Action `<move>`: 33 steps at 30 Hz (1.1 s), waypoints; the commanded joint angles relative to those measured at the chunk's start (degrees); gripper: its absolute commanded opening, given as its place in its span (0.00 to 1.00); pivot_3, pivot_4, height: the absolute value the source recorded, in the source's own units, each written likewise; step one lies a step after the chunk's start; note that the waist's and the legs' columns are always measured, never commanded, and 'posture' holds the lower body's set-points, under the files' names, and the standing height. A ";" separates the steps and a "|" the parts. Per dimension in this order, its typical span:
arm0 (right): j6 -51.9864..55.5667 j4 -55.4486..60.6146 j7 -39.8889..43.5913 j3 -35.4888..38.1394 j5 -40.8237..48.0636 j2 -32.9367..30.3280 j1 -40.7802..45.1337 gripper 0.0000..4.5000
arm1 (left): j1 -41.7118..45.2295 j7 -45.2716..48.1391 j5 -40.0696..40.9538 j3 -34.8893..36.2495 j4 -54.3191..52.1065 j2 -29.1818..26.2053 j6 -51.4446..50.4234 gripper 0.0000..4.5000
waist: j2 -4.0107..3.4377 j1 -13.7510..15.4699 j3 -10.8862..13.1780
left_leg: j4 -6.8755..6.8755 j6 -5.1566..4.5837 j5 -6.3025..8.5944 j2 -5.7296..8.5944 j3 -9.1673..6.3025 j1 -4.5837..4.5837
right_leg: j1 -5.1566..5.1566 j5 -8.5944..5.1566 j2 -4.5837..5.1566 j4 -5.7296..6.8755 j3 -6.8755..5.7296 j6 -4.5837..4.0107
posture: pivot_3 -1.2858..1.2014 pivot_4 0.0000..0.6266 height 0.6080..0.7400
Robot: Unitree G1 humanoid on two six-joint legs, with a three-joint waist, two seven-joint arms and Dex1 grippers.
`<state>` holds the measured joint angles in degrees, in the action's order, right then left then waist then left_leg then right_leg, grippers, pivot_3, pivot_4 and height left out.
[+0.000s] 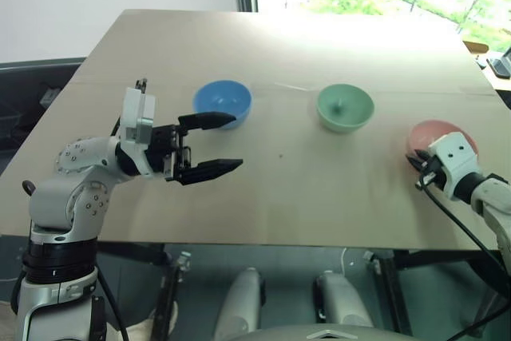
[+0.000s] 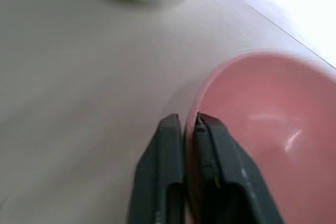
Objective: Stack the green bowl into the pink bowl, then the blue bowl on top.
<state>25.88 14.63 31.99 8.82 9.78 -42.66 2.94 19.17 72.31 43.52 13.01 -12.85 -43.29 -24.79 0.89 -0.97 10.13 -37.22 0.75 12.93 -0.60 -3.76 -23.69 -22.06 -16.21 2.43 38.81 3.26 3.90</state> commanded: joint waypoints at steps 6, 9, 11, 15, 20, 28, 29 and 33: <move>-3.02 6.93 2.87 0.38 1.61 0.72 -1.52 0.00 | 1.01 0.17 0.13 0.00 -0.37 -0.13 0.77 1.00 | 0.00 0.00 0.00 | 0.00 0.00 0.00 0.00 0.00 0.00 | 0.00 0.00 0.00 0.00 0.00 0.00 | 0.52 0.24 1.00; 0.06 16.03 6.90 -4.50 6.61 1.79 -1.48 0.00 | 1.00 0.12 -0.51 -0.61 -0.26 0.05 0.85 1.00 | -0.01 -0.15 0.00 | 0.00 0.00 0.00 0.00 0.00 0.01 | 0.00 0.00 -0.01 0.00 0.01 0.00 | 0.52 0.24 1.00; 2.21 20.10 8.06 -9.63 7.34 2.66 -0.10 0.00 | 1.11 0.21 -0.86 -1.00 -0.28 0.11 0.92 1.00 | -0.01 -0.35 0.01 | 0.00 0.00 0.00 -0.03 0.00 0.02 | 0.00 0.00 -0.02 0.02 0.01 0.00 | 0.52 0.24 1.00; 2.55 19.61 7.39 -18.67 3.18 5.16 4.27 0.00 | 1.76 0.31 -1.01 -1.40 0.22 -0.01 1.10 1.00 | 0.01 -0.62 0.01 | -0.05 0.00 0.00 -0.04 -0.03 0.00 | 0.01 0.00 -0.05 0.01 -0.01 0.00 | 0.52 0.24 1.00; 4.27 15.06 9.68 -25.14 2.51 8.05 10.14 0.00 | 1.96 0.24 -1.20 -1.36 0.24 -0.28 1.31 1.00 | 0.03 -0.70 0.03 | -0.08 0.00 0.00 0.00 -0.07 -0.01 | 0.00 0.00 -0.01 0.02 -0.05 0.00 | 0.52 0.24 1.00; 5.68 13.88 13.64 -24.74 5.54 8.85 14.04 0.50 | 0.34 -0.63 -0.82 -0.35 -1.50 -0.50 1.28 1.00 | 0.02 -0.86 0.04 | -0.03 0.00 0.00 0.00 -0.14 -0.02 | -0.01 0.00 -0.01 0.01 -0.11 0.00 | 0.52 0.24 1.00; 7.33 14.77 13.04 -23.10 7.59 10.07 15.49 0.59 | 0.15 -0.80 -0.69 -0.27 -1.74 -0.47 1.17 1.00 | 0.02 -0.96 0.04 | -0.03 0.00 0.00 0.00 -0.15 -0.02 | 0.00 0.00 -0.01 0.02 -0.11 0.00 | 0.52 0.24 1.00; 12.95 17.05 11.47 -15.98 15.17 12.17 22.45 0.84 | 0.05 -1.45 -0.81 -0.26 -1.74 -0.08 1.50 1.00 | -0.02 -1.34 0.08 | -0.03 0.00 0.00 -0.01 -0.14 -0.01 | -0.01 0.00 -0.01 0.05 -0.09 0.00 | 0.52 0.24 1.00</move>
<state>37.20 28.77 44.36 -11.98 21.56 -30.62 22.39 19.15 71.19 42.15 11.05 -12.95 -43.17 -24.41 0.88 -2.30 10.20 -37.25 0.75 12.93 -0.61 -3.91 -23.70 -22.07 -16.21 2.42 38.86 3.16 3.89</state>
